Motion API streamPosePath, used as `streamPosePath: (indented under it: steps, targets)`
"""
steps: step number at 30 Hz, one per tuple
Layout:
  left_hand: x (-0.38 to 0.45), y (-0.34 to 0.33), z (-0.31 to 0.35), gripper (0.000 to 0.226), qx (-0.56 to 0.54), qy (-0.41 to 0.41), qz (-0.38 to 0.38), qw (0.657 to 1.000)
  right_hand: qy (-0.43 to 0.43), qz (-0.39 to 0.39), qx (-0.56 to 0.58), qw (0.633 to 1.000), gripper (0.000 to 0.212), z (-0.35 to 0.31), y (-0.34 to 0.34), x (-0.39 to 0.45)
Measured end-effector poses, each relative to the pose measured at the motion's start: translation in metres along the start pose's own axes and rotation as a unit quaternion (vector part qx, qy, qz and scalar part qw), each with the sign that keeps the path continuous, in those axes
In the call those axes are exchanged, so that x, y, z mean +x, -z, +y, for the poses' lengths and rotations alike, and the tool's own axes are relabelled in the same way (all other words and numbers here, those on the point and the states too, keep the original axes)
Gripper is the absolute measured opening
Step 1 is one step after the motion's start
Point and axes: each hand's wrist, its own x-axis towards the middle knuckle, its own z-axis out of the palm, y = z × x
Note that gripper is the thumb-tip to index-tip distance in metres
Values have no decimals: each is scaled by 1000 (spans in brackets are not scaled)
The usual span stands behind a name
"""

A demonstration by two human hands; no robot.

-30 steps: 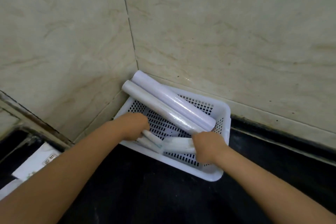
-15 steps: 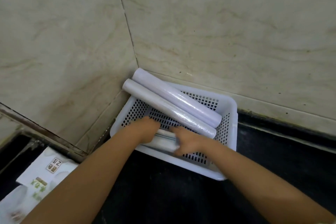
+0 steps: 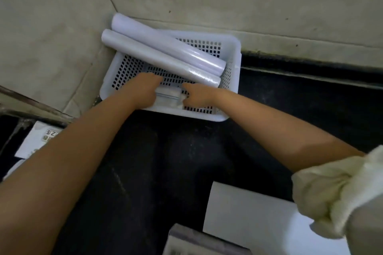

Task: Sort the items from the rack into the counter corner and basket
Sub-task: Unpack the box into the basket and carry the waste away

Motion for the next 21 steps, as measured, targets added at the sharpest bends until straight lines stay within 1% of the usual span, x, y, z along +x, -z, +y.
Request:
streamPosePath:
  steps: [2,4,6,8,11,13,16,19,21]
  targets:
    - [-21,0,13,43,-10,-16,35,999,12,15,-17,1000,48,-1,1,-15]
    - [-43,-4,29,47,-23,-54,83,995,41,55,-36,997,43,-3,3,-36]
    - [-71,-10,48,45,-27,-116,143,982,85,103,-41,990,40,-4,1,-65]
    - [-99,-19,64,40,-20,-144,159,976,127,147,-38,980,35,-1,-6,-95]
    - [-142,-40,84,28,-33,-168,140,975,178,187,-26,966,28,9,-27,-143]
    - [-169,-58,94,22,-48,-178,122,975,186,187,-13,965,24,22,-43,-172]
    - [-206,-89,102,25,-66,-178,75,979,132,159,-10,978,25,44,-67,-210]
    - [-232,-115,107,38,-60,-169,7,984,61,174,-4,983,26,67,-87,-244]
    - [-244,-125,110,47,-59,-169,2,984,27,165,-13,986,28,80,-101,-264]
